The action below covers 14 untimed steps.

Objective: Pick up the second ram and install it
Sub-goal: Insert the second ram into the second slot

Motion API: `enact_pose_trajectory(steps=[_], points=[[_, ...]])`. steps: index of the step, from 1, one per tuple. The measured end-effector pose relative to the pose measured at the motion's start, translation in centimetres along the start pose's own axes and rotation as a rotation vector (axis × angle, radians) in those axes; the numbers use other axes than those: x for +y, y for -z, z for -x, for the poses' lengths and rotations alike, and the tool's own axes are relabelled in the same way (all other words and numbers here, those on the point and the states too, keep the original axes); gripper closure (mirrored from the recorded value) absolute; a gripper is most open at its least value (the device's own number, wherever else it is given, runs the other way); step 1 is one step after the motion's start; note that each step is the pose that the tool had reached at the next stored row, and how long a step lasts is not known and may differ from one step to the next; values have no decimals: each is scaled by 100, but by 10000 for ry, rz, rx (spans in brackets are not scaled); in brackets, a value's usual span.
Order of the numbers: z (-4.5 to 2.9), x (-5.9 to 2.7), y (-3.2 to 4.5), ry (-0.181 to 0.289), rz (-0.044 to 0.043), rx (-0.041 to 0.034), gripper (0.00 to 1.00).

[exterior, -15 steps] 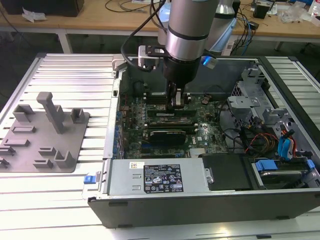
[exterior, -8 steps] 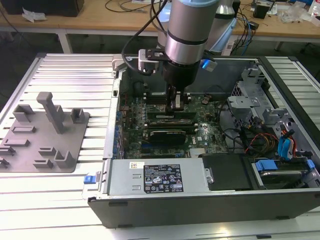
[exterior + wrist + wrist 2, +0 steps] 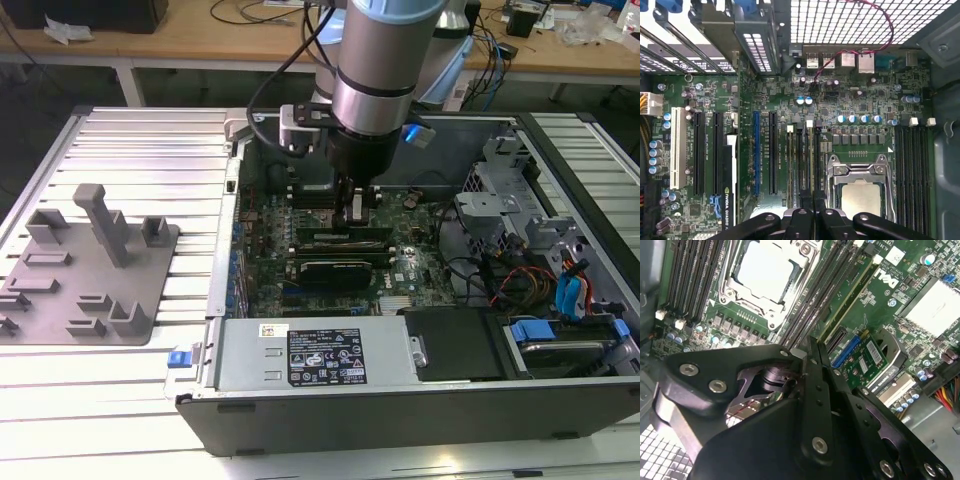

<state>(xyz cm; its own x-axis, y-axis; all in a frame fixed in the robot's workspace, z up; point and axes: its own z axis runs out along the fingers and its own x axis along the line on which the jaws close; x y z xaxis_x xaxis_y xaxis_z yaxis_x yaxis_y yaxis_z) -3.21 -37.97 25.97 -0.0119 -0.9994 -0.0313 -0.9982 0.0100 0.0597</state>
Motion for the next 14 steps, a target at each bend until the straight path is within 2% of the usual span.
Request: enact_pose_trajectory(steps=[6,10,14], points=[[0,0,-8,0,1,0,91],[-2,-4,-61,0,0,0,91],[-2,-4,-68,0,0,0,91]])
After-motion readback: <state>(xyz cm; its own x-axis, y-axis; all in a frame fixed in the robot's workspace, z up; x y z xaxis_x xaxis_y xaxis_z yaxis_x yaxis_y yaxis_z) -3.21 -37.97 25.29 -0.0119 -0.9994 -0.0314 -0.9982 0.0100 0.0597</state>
